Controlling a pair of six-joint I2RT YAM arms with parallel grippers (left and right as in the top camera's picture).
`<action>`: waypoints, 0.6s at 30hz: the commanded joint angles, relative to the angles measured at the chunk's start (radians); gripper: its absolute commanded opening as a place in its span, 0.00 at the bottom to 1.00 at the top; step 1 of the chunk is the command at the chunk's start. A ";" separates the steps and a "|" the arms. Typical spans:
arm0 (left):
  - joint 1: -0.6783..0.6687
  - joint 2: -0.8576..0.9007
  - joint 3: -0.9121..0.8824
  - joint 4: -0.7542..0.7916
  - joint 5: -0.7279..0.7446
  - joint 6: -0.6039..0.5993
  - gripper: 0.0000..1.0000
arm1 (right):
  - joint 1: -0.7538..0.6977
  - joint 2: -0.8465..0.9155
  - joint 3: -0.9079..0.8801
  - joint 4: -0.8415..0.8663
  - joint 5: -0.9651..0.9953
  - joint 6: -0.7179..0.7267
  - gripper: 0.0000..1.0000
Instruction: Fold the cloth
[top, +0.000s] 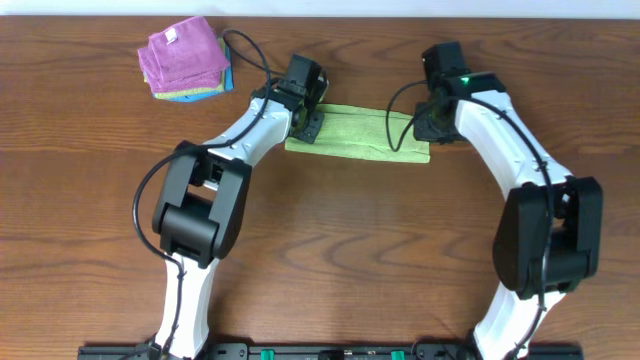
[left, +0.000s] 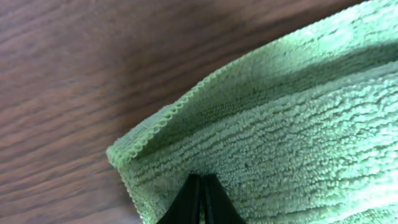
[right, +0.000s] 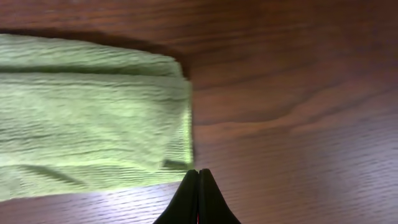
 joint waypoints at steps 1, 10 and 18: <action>0.002 0.017 0.016 -0.006 0.011 0.000 0.06 | -0.077 0.007 0.017 -0.008 -0.025 -0.011 0.05; 0.002 0.016 0.016 -0.006 0.011 -0.001 0.06 | -0.249 0.007 0.016 -0.021 -0.380 -0.052 0.60; 0.002 0.017 0.016 -0.006 0.011 -0.001 0.06 | -0.258 0.007 -0.027 0.036 -0.700 -0.155 0.71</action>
